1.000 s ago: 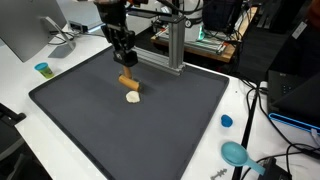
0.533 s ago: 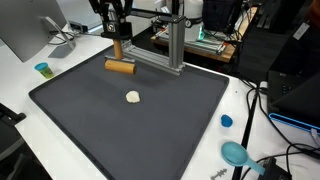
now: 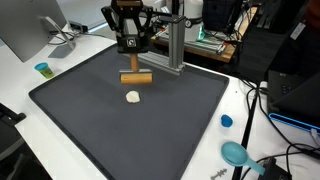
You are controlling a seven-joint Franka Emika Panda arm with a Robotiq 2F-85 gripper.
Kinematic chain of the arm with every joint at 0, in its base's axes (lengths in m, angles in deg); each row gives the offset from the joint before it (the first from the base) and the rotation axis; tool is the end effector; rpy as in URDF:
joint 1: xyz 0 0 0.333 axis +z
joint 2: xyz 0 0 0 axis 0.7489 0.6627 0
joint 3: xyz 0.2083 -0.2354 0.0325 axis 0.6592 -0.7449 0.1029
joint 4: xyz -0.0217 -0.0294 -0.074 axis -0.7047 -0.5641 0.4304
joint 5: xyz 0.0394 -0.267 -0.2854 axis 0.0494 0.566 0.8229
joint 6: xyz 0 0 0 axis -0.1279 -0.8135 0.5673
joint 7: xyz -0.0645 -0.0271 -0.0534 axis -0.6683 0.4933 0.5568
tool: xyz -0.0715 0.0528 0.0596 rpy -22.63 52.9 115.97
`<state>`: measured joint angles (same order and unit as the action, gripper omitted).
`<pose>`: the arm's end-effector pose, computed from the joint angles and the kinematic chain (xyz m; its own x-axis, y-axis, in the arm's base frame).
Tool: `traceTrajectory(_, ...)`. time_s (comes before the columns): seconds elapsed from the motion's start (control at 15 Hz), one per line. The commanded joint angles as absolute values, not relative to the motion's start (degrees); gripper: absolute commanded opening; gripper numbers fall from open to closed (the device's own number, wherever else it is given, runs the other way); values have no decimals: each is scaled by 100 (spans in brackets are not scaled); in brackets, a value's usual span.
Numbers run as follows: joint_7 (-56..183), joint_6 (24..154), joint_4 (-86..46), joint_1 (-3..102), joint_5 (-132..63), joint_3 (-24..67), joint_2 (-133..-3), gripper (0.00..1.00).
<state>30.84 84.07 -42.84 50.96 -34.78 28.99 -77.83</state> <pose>0.5864 0.0577 0.4148 0.8035 0.5861 0.1044 0.5785 -0.8101 0.0957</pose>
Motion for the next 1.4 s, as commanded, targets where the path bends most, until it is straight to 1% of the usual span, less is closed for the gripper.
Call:
traceTrajectory(0.0, 2912, 8643, -4402, 5055, -3319, 2916, -7878, 22)
traceTrajectory(0.07, 2654, 8770, -4457, 5076, -2957, 2914, -7918, 22)
traceTrajectory(0.33, 1807, 8781, -4387, 5069, -2565, 2960, -7788, 22)
traceTrajectory(0.67, -54, 9110, -4329, 4946, -3464, 3129, -7490, 22)
traceTrajectory(0.73, 669, 8934, -4366, 5063, -3051, 3033, -7587, 47)
traceTrajectory(0.93, 192, 9046, -4364, 5027, -3313, 3068, -7443, 47)
traceTrajectory(1.0, 164, 9055, -4363, 5022, -3320, 3069, -7433, 22)
traceTrajectory(1.33, -488, 8695, -4300, 4828, -3348, 3011, -7197, 22)
